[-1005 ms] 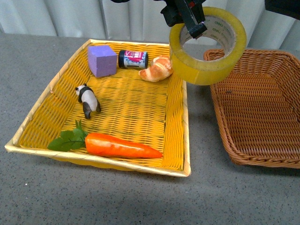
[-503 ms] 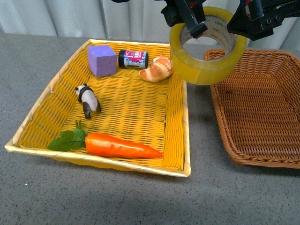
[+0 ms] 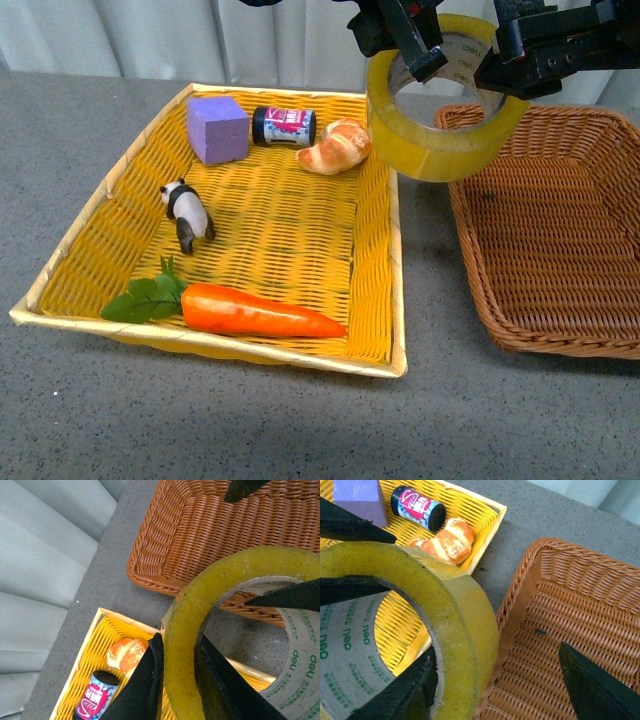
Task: Move tape to another basket
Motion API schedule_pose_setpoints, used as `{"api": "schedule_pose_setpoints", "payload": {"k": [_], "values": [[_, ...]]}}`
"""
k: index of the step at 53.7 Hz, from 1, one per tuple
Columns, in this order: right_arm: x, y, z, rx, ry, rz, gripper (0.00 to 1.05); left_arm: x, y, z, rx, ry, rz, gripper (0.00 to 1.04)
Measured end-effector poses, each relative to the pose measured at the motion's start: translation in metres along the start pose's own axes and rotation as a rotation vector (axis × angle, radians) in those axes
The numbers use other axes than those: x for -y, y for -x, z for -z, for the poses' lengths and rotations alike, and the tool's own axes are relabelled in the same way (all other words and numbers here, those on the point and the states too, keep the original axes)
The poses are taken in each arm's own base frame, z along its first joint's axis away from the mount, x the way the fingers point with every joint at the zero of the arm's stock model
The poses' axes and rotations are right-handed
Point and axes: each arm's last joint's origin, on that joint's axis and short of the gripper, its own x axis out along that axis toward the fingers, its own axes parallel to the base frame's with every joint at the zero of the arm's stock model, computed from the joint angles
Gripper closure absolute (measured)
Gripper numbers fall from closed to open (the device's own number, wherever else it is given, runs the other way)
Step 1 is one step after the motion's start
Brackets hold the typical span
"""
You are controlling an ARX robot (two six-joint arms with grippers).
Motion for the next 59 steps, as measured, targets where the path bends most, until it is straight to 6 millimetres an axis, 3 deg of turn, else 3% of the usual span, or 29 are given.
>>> {"api": "schedule_pose_setpoints", "payload": {"k": [14,18,28,39,46,53,59], "values": [[-0.005,-0.004,-0.003,0.001,-0.063,-0.012,0.83,-0.001,0.0,-0.002,0.007,0.025,-0.003,0.9],[-0.004,-0.005,-0.003,-0.003,-0.061,-0.009,0.88,-0.002,0.001,-0.003,0.01,0.029,-0.006,0.91],[-0.003,-0.009,-0.004,-0.007,-0.089,-0.02,0.89,-0.002,0.002,-0.007,-0.066,0.051,-0.038,0.9],[0.014,-0.013,-0.003,-0.022,-0.053,0.08,0.89,-0.005,0.008,-0.012,-0.041,0.06,-0.075,0.6],[0.038,-0.018,0.008,-0.055,-0.082,0.116,0.89,-0.03,0.031,-0.015,0.055,0.212,-0.261,0.31],[0.06,-0.027,0.024,-0.088,-0.126,0.145,0.89,-0.049,0.056,0.004,0.082,0.426,-0.456,0.05],[0.073,-0.035,0.038,-0.125,-0.156,0.162,0.89,-0.052,0.067,0.03,0.053,0.577,-0.572,0.07]]}}
